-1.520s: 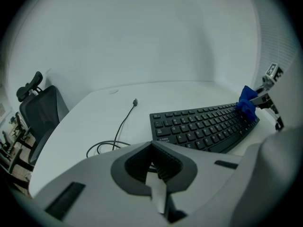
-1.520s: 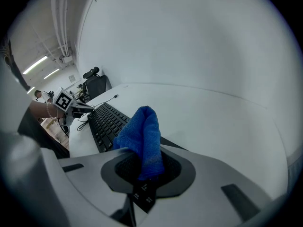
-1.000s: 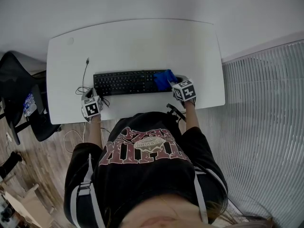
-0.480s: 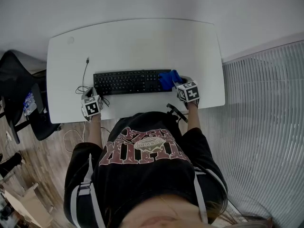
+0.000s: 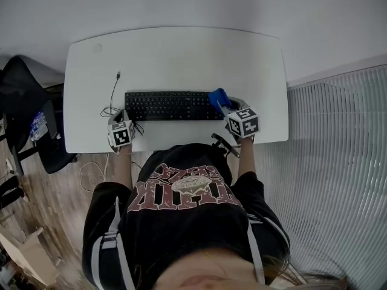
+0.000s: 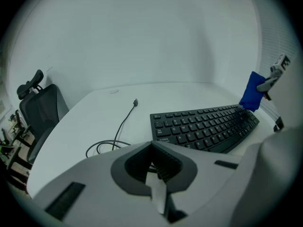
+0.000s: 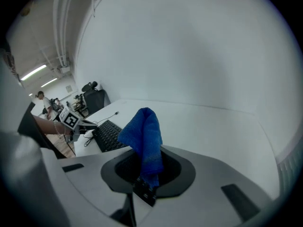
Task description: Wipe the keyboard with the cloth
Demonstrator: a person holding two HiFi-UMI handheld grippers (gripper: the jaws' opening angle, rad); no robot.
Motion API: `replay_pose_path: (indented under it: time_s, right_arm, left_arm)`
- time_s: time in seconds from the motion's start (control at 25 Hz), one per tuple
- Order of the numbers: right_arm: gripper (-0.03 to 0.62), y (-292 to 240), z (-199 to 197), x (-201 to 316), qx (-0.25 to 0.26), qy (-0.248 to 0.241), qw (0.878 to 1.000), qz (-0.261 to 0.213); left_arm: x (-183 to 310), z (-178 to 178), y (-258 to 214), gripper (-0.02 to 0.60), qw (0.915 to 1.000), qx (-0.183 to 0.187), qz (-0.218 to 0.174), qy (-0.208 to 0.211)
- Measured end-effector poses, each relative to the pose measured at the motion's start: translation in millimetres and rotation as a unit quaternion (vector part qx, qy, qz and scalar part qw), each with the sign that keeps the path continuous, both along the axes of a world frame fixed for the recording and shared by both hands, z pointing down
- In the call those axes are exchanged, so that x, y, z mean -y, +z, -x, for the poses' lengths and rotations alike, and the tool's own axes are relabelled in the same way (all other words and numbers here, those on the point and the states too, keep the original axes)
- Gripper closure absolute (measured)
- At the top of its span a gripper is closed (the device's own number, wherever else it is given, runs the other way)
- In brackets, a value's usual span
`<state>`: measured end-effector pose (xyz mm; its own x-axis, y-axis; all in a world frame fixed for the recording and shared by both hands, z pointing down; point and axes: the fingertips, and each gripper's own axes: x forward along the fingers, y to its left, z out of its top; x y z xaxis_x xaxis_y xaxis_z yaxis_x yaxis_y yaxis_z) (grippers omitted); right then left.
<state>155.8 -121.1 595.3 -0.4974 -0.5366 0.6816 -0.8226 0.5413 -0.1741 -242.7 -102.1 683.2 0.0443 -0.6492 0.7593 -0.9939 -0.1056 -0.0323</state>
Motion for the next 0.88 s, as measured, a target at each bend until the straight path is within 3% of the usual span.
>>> replay_pose_path:
  time_s: [0.16,0.4,0.72,0.88]
  right_arm:
    - [0.530,-11.9,75.4,-0.7,0.003,-0.121,0.993,-0.019]
    - [0.530,-28.7,192.2,-14.2,0.053,-0.258,0.964,-0.032]
    - [0.530,-41.3,314.2,-37.3,0.164,-0.340,0.926,0.007]
    - [0.530,-20.8,348.1,-45.9,0.165,-0.359,0.918,0.040]
  left_arm:
    - [2.3,2.6,4.0,0.549,0.9998,-0.015,-0.001,0.016]
    - [2.5,3.2,2.9,0.549,0.9991,-0.019,0.000,0.039]
    - [3.1,4.2,1.5,0.549,0.9963,-0.044,0.000,0.074]
    - [3.2,5.3,1.4,0.549,0.9945,-0.054,0.000,0.089]
